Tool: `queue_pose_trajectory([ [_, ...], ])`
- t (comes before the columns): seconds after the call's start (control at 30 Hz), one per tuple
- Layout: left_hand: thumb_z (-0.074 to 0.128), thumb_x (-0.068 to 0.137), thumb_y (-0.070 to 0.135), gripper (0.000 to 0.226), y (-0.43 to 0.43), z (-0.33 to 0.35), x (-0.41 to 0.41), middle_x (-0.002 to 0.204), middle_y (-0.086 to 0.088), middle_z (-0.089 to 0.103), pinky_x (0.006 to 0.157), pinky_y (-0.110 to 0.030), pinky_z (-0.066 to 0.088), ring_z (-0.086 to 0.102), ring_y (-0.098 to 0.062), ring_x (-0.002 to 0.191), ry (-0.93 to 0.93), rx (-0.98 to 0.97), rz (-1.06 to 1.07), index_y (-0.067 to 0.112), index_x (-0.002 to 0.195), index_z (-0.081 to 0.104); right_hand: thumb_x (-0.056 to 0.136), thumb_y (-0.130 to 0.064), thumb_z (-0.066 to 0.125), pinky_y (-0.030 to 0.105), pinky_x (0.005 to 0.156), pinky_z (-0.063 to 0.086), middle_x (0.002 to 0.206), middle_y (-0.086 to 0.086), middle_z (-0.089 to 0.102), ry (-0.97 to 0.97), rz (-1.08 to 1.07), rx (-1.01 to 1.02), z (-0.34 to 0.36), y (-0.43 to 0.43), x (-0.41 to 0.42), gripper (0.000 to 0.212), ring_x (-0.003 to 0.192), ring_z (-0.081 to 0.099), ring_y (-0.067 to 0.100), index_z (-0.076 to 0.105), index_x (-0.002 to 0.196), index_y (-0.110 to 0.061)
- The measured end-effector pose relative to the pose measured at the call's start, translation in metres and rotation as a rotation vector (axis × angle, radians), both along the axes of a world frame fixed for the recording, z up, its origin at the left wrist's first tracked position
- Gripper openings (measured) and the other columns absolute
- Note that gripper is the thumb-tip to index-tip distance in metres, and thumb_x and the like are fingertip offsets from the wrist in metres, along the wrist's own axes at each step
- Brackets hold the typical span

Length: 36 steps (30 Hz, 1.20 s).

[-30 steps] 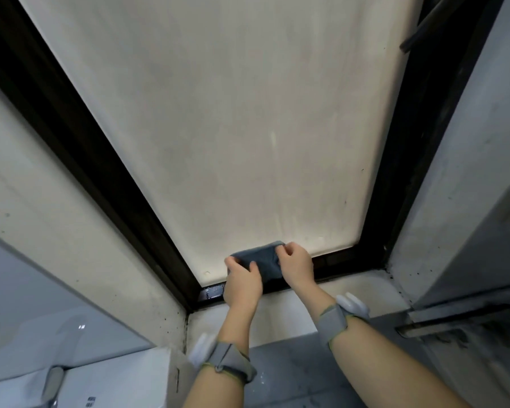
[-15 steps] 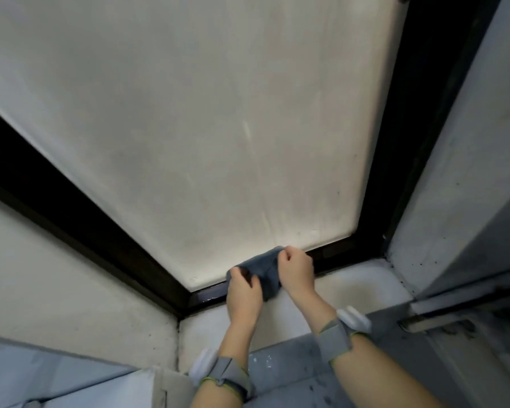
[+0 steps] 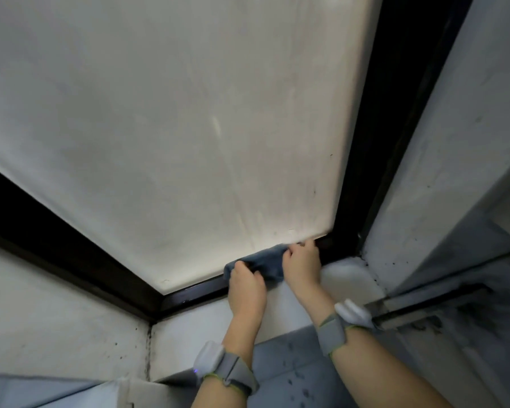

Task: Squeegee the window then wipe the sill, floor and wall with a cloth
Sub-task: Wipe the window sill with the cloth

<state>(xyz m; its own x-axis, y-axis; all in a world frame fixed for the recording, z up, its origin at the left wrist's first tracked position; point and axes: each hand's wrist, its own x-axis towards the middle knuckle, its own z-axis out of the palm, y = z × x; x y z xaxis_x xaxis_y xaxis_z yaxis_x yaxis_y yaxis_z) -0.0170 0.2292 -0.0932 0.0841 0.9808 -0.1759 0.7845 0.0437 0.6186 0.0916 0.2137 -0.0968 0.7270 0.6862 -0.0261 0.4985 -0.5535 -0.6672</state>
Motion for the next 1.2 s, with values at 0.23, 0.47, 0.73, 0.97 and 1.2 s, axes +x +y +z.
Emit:
queue_pose_trajectory([
  [0.23,0.052,0.092,0.012,0.018,0.023,-0.004,-0.099,0.110,-0.025,0.057,0.078,-0.044,0.050,0.057,-0.041,0.099,0.062,0.065,0.346,-0.001,0.104,0.048,0.089,-0.014,0.045,0.042,0.077,0.043,0.106,0.018,0.055,-0.007,0.474,0.008,-0.008,0.013,-0.094,0.024,0.101,0.050,0.035,0.065,0.089,0.000],
  [0.47,0.051,0.093,0.021,0.021,0.011,-0.012,-0.012,0.108,-0.019,0.064,0.084,-0.041,0.047,0.059,-0.037,0.102,0.095,0.043,-0.001,0.005,0.105,0.057,0.083,-0.007,0.052,0.042,0.069,0.045,0.094,0.024,0.061,-0.102,0.132,0.061,-0.014,-0.005,0.013,0.019,0.082,0.057,0.042,0.065,0.077,0.005],
  [0.73,0.045,0.096,0.018,0.020,0.006,-0.008,-0.008,0.112,-0.013,0.062,0.082,-0.040,0.049,0.058,-0.033,0.102,0.161,0.041,-0.053,0.005,0.111,0.051,0.087,-0.010,0.046,0.042,0.073,0.043,0.103,0.021,0.060,-0.113,0.066,0.049,-0.014,-0.007,0.014,0.025,0.087,0.056,0.040,0.066,0.084,0.005],
  [0.97,0.053,0.092,0.022,0.018,0.007,0.014,-0.111,0.109,-0.009,0.064,0.080,-0.037,0.046,0.057,-0.030,0.101,0.157,0.074,0.133,0.013,0.108,0.055,0.090,-0.019,0.042,0.036,0.078,0.037,0.103,0.008,0.060,-0.118,0.537,-0.028,0.001,0.000,-0.099,0.027,0.103,0.052,0.030,0.066,0.089,-0.008],
  [1.2,0.060,0.087,0.031,0.011,-0.019,0.062,-0.138,0.084,0.005,0.066,0.071,-0.033,0.051,0.061,-0.020,0.082,0.014,0.264,0.134,0.021,0.087,0.058,0.081,-0.020,0.054,0.030,0.066,0.033,0.084,0.003,0.058,-0.106,0.378,0.217,0.050,-0.033,-0.081,0.022,0.075,0.055,0.027,0.063,0.066,-0.007],
])
